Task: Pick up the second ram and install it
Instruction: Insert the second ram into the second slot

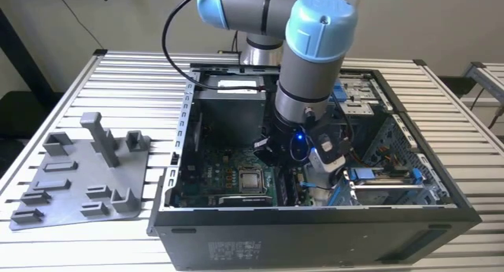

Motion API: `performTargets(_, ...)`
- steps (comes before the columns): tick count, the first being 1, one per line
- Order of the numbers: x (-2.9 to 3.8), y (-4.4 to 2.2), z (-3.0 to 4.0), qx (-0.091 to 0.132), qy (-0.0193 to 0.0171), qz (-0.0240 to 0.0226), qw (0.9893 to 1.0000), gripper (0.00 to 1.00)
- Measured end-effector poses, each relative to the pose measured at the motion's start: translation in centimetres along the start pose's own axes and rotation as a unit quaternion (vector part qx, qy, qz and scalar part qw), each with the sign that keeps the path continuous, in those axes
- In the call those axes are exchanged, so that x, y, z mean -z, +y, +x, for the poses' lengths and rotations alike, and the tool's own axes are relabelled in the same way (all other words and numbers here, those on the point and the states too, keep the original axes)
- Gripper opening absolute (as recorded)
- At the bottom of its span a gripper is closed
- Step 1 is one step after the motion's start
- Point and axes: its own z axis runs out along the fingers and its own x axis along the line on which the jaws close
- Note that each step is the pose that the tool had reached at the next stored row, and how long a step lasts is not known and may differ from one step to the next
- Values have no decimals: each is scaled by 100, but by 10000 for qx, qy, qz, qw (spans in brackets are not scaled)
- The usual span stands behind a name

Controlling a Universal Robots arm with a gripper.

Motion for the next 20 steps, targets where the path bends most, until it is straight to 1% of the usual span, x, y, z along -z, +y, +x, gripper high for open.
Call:
performTargets(2, 1, -1, 0, 0, 0, 7, 10000, 15)
performTargets(3, 2, -3, 1, 0, 1, 9, 10000, 22)
performTargets(4, 7, -4, 1, 0, 1, 11, 10000, 22)
performTargets(5, 38, -3, 0, 0, 2, 11, 10000, 22)
performTargets(10, 263, 2, 0, -11, 2, 9, 10000, 22)
performTargets(11, 294, 3, 0, -13, 2, 10, 10000, 22)
performTargets(14, 295, 4, -1, -14, 2, 6, 10000, 22)
performTargets(15, 296, 3, -1, -14, 2, 6, 10000, 20)
performTargets(16, 296, 3, 0, -14, 2, 5, 10000, 13)
performTargets(17, 296, 3, 0, -14, 2, 5, 10000, 13)
performTargets(18, 296, 3, 0, -14, 2, 4, 10000, 11)
performTargets(20, 296, 3, 0, -14, 2, 3, 10000, 11)
